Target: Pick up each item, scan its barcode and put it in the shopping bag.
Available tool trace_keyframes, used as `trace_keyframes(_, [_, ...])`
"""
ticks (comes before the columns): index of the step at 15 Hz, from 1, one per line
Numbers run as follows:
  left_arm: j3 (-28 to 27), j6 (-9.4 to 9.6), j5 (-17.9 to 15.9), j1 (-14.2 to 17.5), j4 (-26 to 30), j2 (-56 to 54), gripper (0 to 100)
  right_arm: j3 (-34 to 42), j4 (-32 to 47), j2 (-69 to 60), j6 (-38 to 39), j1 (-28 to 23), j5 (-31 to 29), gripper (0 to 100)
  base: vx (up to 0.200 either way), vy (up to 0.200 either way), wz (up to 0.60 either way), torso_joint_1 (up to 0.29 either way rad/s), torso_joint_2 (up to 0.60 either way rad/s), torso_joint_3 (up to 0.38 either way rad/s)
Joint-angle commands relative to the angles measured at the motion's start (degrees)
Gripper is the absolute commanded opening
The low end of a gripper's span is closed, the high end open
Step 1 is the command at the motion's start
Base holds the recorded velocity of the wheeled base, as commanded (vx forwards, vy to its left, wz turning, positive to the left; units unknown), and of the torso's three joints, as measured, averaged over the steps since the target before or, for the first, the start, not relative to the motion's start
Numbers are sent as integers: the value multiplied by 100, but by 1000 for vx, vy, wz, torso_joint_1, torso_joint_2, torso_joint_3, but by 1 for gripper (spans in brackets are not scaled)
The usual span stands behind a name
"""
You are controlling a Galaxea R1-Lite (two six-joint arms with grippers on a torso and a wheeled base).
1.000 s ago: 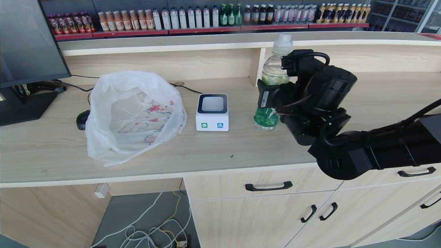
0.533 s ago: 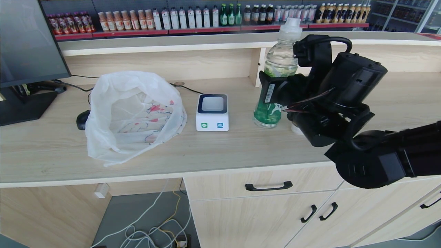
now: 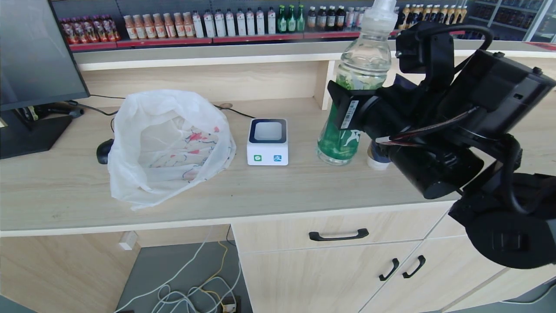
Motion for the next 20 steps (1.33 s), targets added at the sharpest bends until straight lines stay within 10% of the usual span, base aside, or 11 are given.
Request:
trace_keyframes(1, [0, -2, 1, 1, 0, 9, 100, 255, -35, -362, -1, 184, 1, 0, 0, 0, 0, 0, 0, 0])
trace_keyframes(11, [0, -2, 1, 1, 0, 9, 100, 2241, -782, -1470, 667, 694, 370, 0, 0, 0, 0, 0, 0, 0])
trace_keyframes(20, [0, -2, 1, 1, 0, 0, 100, 2847, -1274, -1602, 1853, 668, 2523, 0, 0, 0, 0, 0, 0, 0])
